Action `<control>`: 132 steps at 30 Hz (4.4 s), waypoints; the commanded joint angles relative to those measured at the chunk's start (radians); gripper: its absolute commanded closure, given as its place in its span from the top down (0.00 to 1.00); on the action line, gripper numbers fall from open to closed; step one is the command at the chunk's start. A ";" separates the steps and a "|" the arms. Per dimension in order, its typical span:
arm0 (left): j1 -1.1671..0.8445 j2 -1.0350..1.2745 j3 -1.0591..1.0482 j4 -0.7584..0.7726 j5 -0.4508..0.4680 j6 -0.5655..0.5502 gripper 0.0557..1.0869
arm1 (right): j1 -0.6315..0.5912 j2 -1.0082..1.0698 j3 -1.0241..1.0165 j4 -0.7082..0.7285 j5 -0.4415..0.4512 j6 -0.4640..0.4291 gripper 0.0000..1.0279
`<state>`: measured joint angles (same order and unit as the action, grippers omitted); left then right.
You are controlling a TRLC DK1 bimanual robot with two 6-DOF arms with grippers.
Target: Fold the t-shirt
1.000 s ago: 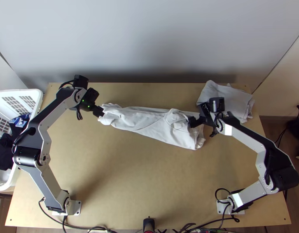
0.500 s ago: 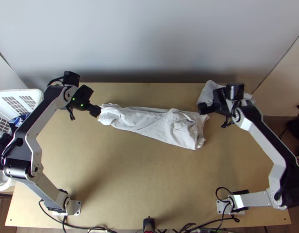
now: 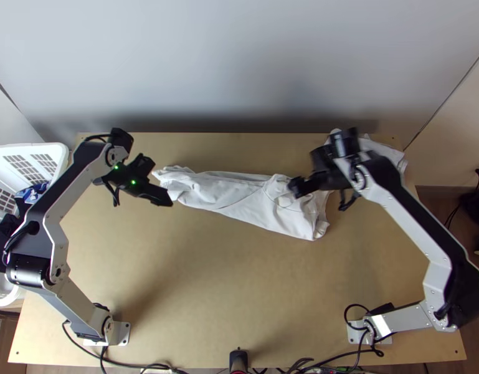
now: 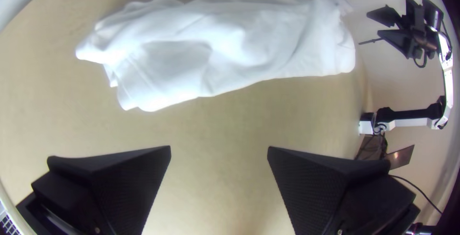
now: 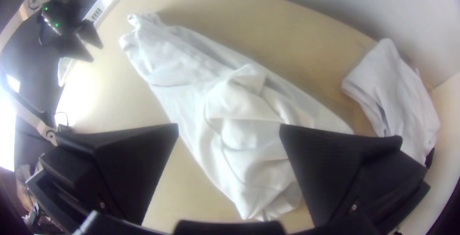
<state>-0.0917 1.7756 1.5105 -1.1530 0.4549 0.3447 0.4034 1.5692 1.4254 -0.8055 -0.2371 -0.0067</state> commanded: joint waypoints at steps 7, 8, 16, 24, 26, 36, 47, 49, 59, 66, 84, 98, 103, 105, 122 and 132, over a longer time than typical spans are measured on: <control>-0.003 -0.047 -0.164 0.182 -0.091 -0.030 0.95 | 0.098 0.046 0.066 -0.073 -0.027 0.019 0.95; -0.006 -0.051 -0.180 0.220 -0.127 -0.032 0.95 | 0.097 0.041 0.061 -0.077 -0.027 0.017 0.95; 0.009 0.024 -0.193 0.375 -0.168 -0.030 0.95 | 0.094 -0.008 -0.023 -0.077 -0.036 0.011 0.95; 0.009 0.087 -0.180 0.503 -0.168 -0.041 0.95 | 0.095 -0.055 -0.137 -0.061 -0.047 0.013 0.95; 0.014 0.105 -0.182 0.527 -0.168 -0.047 0.95 | 0.098 -0.058 -0.155 -0.057 -0.059 0.016 0.95; 0.007 0.097 -0.191 0.544 -0.151 0.007 0.41 | 0.114 -0.058 -0.203 -0.014 -0.068 0.024 0.95; 0.040 -0.031 -0.292 0.567 -0.153 0.140 0.03 | 0.110 -0.071 -0.212 -0.011 -0.073 0.024 0.95; 0.046 -0.044 -0.297 0.550 -0.153 0.165 0.03 | 0.109 -0.072 -0.209 -0.012 -0.073 0.024 0.95; 0.052 -0.088 -0.286 0.411 -0.151 0.287 0.03 | 0.074 -0.100 -0.215 -0.011 -0.071 0.024 0.95; 0.029 -0.289 -0.415 0.368 -0.134 0.329 0.03 | 0.064 -0.126 -0.226 -0.011 -0.071 0.020 0.95; -0.006 -0.651 -0.727 0.162 -0.067 0.459 0.03 | 0.094 -0.117 -0.200 -0.015 -0.077 0.014 0.95; -0.077 -0.591 -0.743 0.236 -0.074 0.464 0.95 | 0.258 -0.072 -0.097 -0.113 -0.145 0.008 0.95; 0.089 -0.502 -0.658 0.190 -0.056 0.445 0.95 | 0.282 0.012 -0.022 -0.121 -0.304 0.070 0.95; 0.129 -0.449 -0.631 0.176 -0.051 0.389 0.95 | 0.307 0.058 0.006 -0.118 -0.306 0.065 0.95; 0.242 -0.498 -0.567 -0.039 0.014 0.168 0.95 | 0.361 0.391 0.254 -0.120 -0.522 0.103 0.95; 0.386 -0.395 -0.601 -0.063 0.182 0.148 0.95 | 0.380 0.512 0.299 -0.080 -0.544 0.073 0.95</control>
<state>0.2119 1.3262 0.9310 -1.1923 0.5537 0.5037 0.7727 2.0018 1.6859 -0.9054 -0.7582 0.0814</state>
